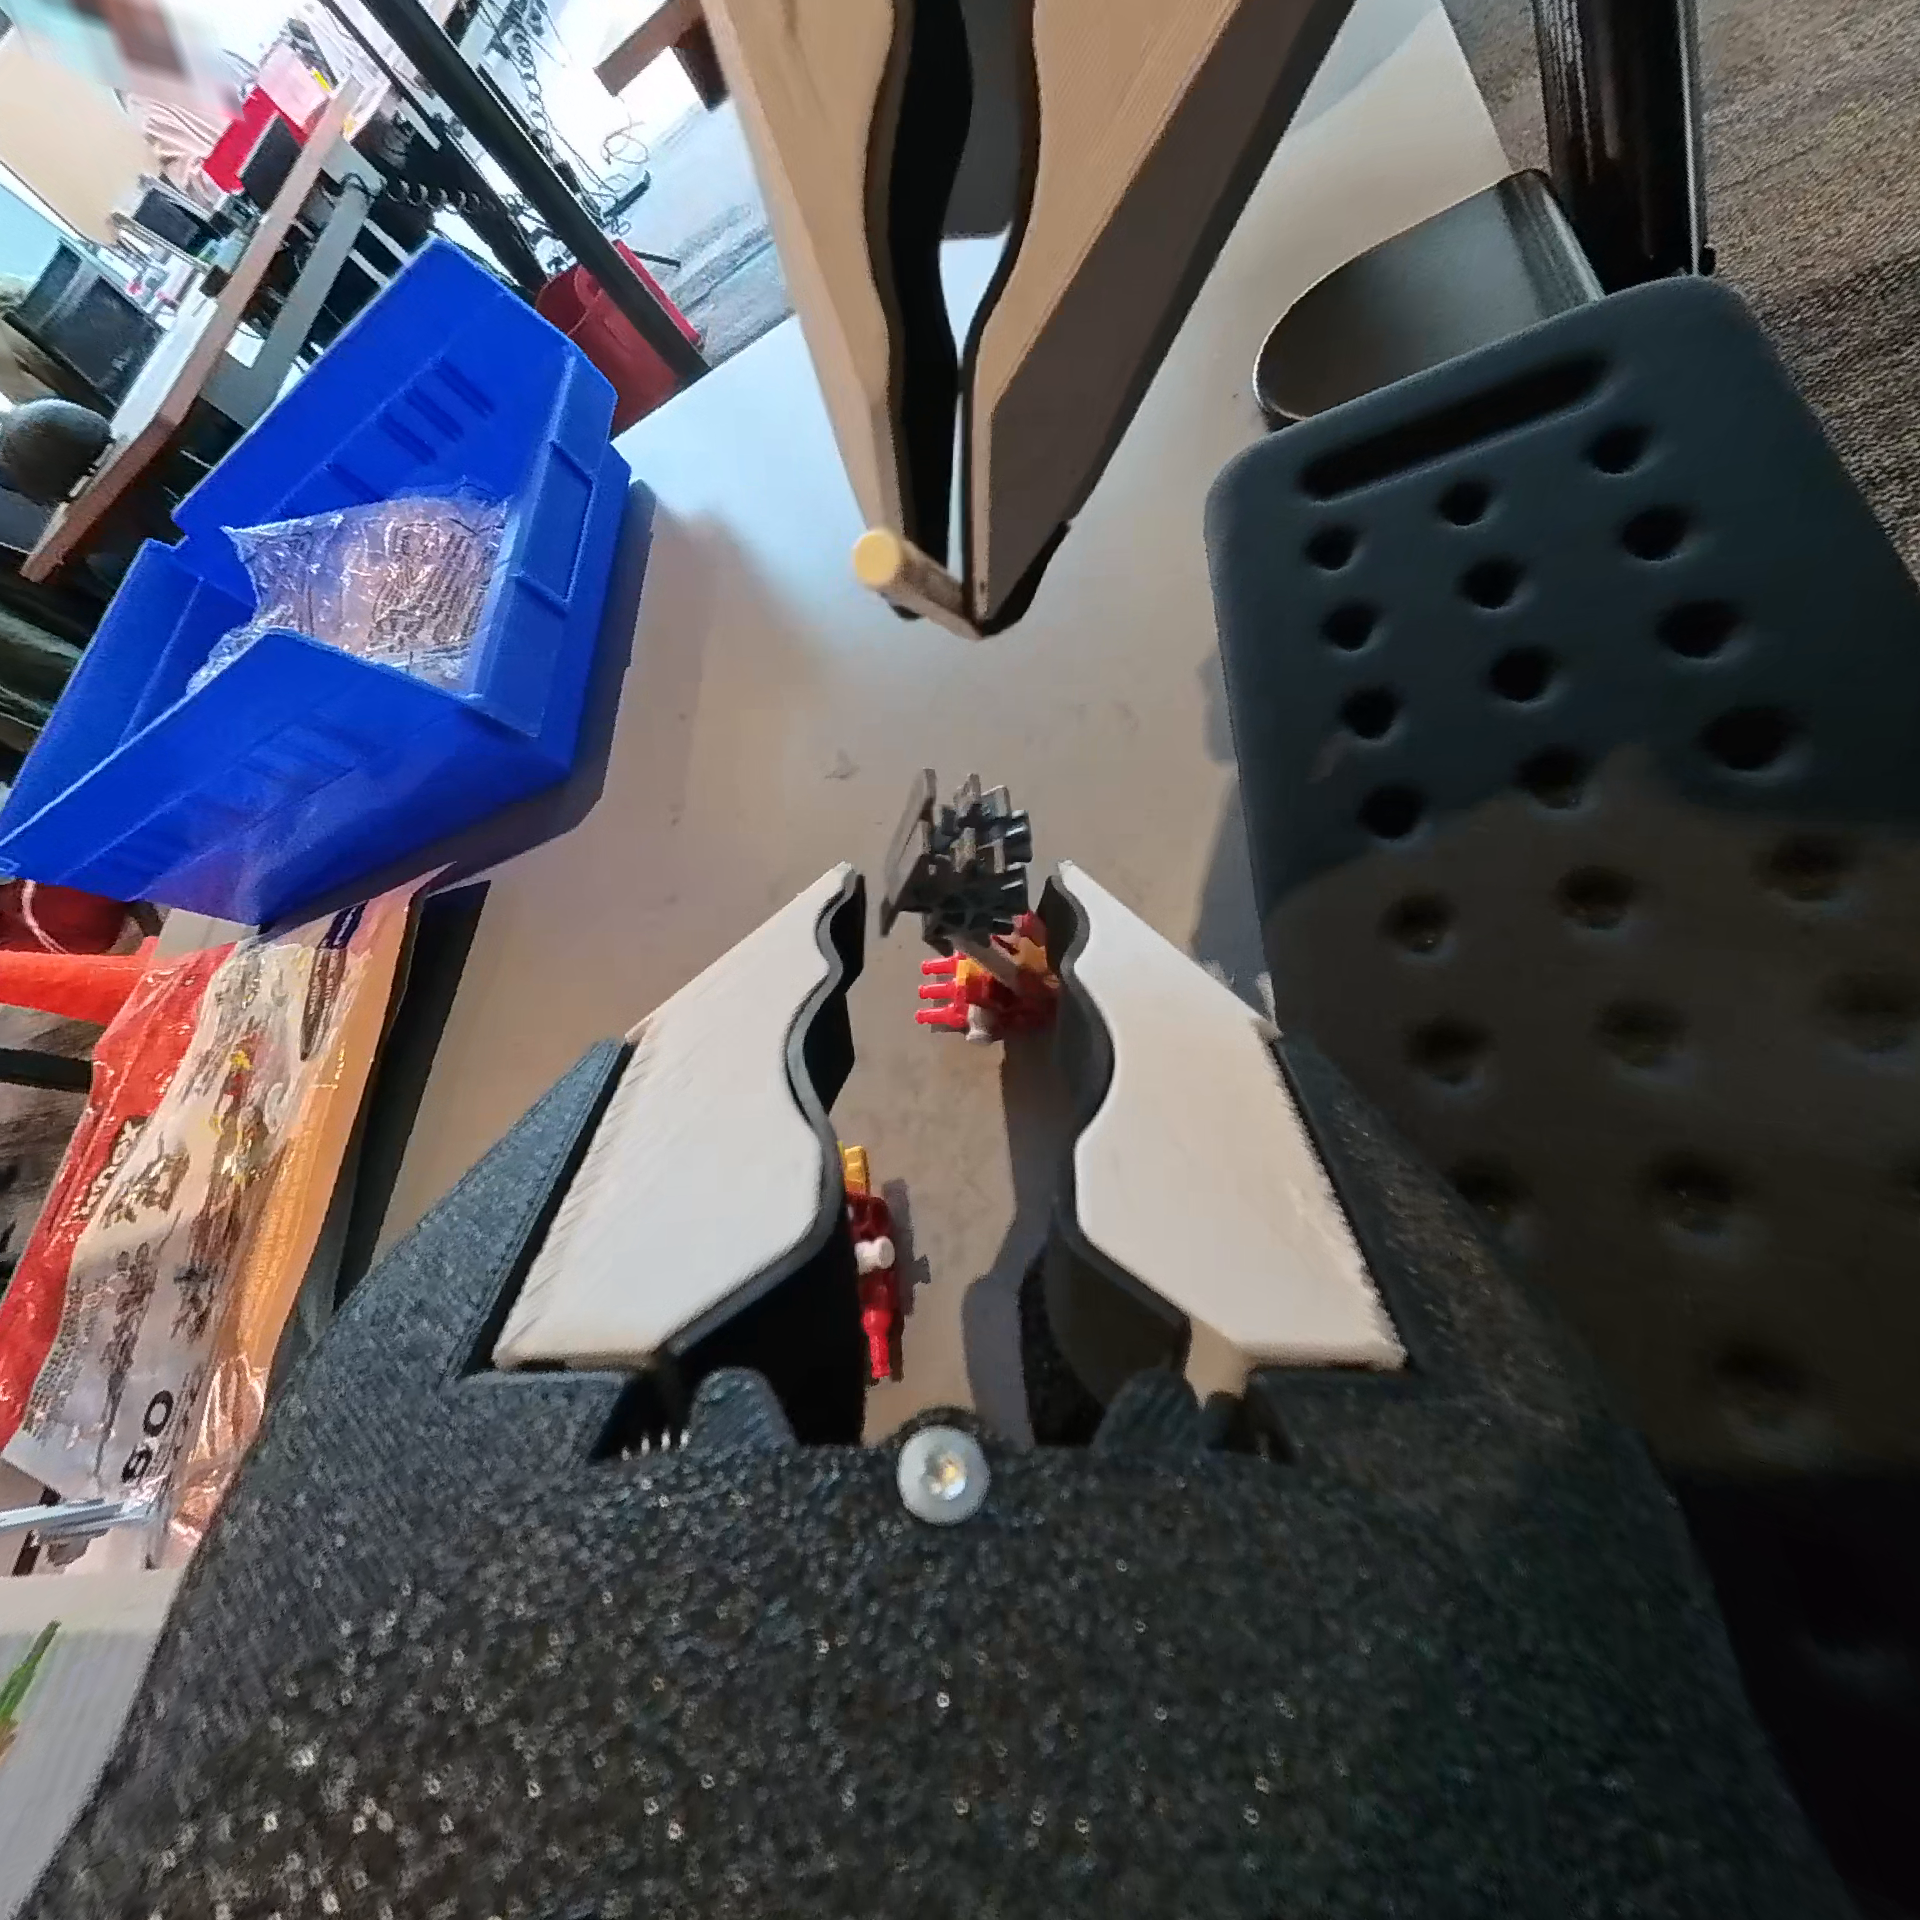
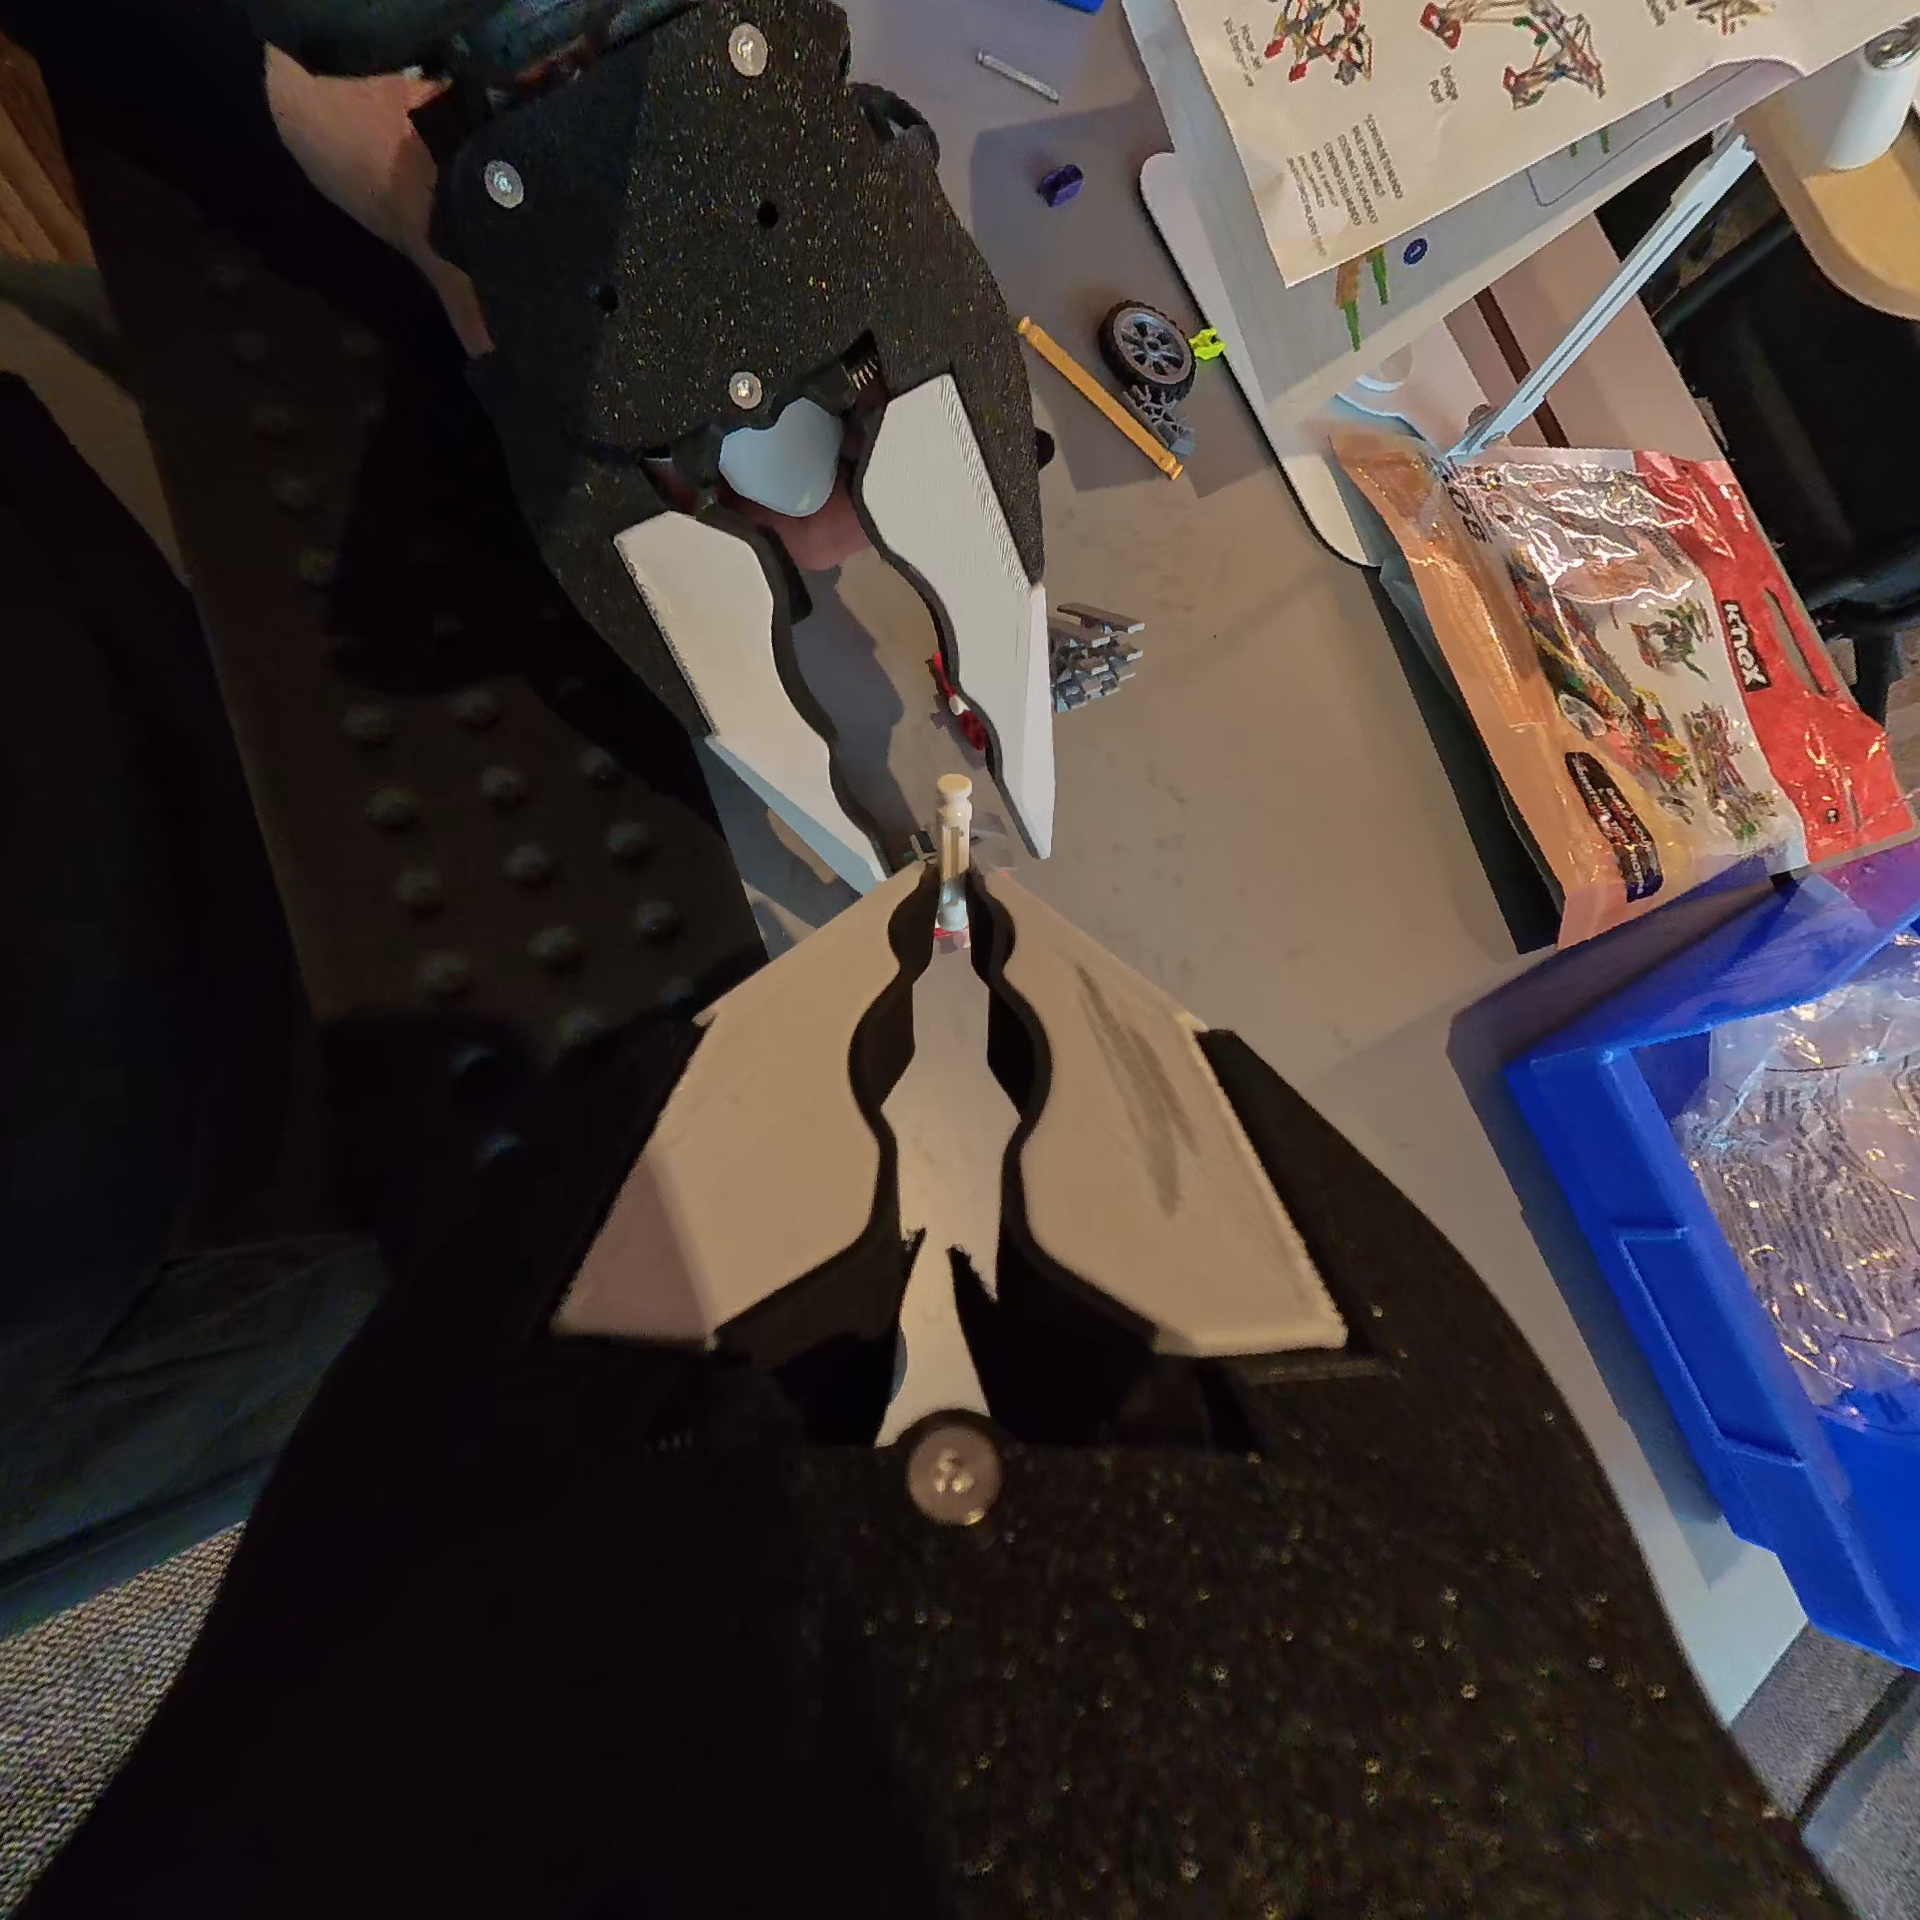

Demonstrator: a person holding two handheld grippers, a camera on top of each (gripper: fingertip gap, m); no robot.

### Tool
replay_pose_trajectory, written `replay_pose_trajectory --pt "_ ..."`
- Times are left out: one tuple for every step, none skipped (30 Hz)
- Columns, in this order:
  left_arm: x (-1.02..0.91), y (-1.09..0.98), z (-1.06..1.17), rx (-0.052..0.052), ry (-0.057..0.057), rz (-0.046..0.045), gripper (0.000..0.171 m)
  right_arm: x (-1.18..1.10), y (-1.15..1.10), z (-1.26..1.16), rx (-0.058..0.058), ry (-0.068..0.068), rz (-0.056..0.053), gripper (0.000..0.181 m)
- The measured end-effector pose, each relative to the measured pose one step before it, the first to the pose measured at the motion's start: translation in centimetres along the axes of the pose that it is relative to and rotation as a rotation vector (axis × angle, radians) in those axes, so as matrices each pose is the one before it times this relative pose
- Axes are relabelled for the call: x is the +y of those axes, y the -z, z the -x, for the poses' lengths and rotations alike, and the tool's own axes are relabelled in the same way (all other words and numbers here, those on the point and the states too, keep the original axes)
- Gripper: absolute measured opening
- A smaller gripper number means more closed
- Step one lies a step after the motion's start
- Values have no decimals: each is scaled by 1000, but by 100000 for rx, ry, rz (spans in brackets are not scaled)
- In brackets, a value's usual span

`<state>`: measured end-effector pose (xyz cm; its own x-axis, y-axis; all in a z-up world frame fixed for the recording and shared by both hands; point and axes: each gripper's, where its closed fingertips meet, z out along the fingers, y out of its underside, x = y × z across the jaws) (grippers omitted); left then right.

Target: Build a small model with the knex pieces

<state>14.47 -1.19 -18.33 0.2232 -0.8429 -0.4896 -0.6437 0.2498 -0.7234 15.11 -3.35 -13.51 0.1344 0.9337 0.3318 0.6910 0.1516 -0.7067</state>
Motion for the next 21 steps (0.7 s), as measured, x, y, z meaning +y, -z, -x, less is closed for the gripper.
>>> replay_pose_trajectory --pt "-32 88 67 -51 484 -321 34 -2 48 10 93 45 134 5" --pt "3 101 44 -46 427 -132 34 36 49 -5 323 204 427 5" --pt "14 91 3 187 252 -97 35 42 39 -4 361 328 530 5" --pt "-32 97 -22 251 380 -426 35 13 21 53 -36 323 371 5" --pt "-44 100 -2 231 693 -399 36 15 -3 83 -159 419 452 5" --pt "-27 83 -13 258 602 -286 36 74 -30 65 -143 633 811 5" --pt "20 51 -28 290 308 -81 36 90 -59 62 8 857 1062 5" --pt "56 40 -18 178 155 205 36 77 -50 59 12 968 1050 5" --pt "19 27 -47 372 57 -43 36 19 -30 24 105 885 623 5" --pt "-18 43 -44 348 323 -238 36 -81 -21 30 -193 466 83 5" --pt "-44 42 -12 198 423 -327 36 -111 -52 20 -305 280 27 5" --pt "-29 36 8 87 253 -228 36 -40 -100 29 -212 542 533 5" --pt "0 21 51 -245 73 7 36 65 -151 50 -280 755 1339 5" --pt "42 7 44 -253 -62 230 36 155 -197 103 -385 1127 1763 5" --pt "39 -3 -6 100 -124 153 36 156 -239 37 65 1394 1808 5" --pt "-9 3 -43 163 8 -132 36 130 -241 -26 585 1377 1704 5" --pt "-74 38 -35 148 101 -425 36 185 -254 8 423 1331 2088 5" --pt "-112 75 -22 61 13 -620 36 207 -231 -45 979 1906 2191 5" --pt "-151 117 -1 -144 -77 -795 37 123 -183 -56 998 1609 1536 5" --pt "-219 180 41 -465 -319 -1206 37 2 -124 38 -29 535 639 5" --pt "-310 251 78 -711 -646 -1597 37 -60 -34 51 -216 171 -60 5"
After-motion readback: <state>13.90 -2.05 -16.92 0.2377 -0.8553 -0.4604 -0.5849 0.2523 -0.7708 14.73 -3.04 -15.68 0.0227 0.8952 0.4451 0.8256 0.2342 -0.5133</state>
